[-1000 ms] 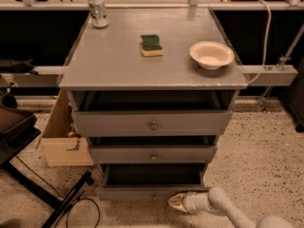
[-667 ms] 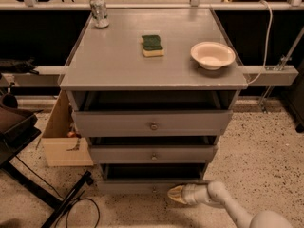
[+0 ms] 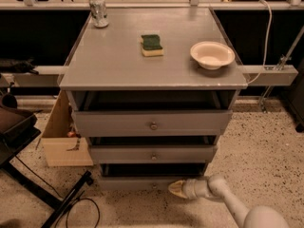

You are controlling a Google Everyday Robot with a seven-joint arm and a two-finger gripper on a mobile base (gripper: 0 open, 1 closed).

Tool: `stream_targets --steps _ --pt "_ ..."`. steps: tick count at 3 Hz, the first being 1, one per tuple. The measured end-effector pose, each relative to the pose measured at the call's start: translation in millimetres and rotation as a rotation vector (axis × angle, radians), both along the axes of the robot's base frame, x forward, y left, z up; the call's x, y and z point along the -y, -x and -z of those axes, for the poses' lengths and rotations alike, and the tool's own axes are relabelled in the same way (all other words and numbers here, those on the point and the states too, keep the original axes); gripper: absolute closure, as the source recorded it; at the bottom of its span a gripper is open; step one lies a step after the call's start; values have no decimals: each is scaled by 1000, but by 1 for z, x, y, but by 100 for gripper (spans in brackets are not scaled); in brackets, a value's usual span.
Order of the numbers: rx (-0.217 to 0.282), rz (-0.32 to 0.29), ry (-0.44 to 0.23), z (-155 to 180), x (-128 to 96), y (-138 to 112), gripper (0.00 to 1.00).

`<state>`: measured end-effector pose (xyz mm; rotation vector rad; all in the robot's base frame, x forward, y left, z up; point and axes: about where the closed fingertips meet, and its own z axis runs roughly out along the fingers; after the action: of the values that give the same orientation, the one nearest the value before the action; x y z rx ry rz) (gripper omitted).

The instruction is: Close bottom drawer

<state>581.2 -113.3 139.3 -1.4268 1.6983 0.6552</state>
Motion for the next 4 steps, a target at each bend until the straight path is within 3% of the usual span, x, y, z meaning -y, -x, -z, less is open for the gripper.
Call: stream_targets --steps 1,4 --pt "0 0 0 0 0 2 84" --pt "-1 0 0 0 0 2 14"
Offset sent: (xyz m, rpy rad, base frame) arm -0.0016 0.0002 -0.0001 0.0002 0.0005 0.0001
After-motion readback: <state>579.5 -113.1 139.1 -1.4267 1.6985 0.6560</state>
